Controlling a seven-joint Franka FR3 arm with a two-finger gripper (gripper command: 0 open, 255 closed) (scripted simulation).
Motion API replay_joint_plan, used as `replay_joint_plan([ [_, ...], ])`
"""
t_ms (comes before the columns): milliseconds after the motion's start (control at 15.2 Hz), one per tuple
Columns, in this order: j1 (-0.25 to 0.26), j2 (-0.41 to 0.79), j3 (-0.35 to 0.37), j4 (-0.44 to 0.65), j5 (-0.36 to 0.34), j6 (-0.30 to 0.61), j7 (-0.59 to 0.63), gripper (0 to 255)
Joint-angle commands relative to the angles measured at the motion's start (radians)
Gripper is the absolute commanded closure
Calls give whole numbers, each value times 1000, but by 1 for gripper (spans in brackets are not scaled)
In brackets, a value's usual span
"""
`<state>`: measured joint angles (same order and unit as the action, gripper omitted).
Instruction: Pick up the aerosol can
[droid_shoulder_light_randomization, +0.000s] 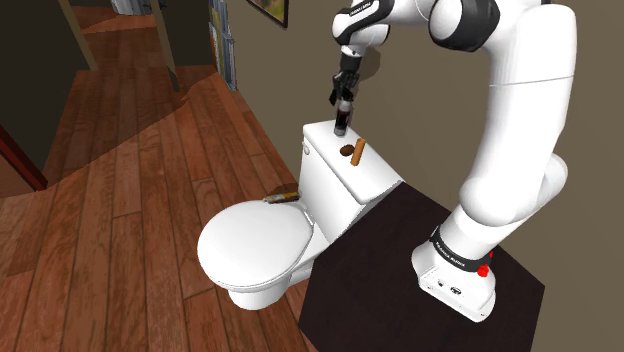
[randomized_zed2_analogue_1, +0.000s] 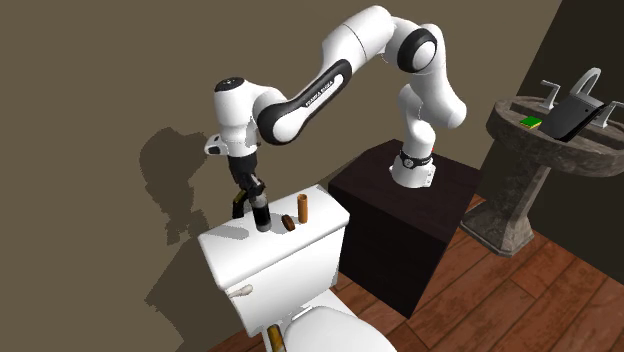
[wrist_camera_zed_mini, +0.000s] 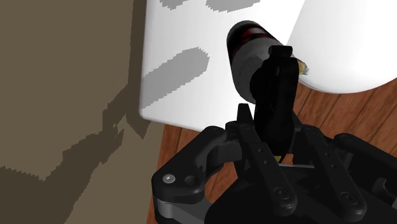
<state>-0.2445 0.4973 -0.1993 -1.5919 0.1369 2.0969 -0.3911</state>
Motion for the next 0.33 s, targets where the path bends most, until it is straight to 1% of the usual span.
replay_joint_plan([
  [0, -1, -11, -2, 12, -3, -23, 1, 255],
  [132, 0, -21, -3, 25, -6, -45, 3, 255],
  [264, 0, -22, -3, 26, -6, -47, 3, 255],
])
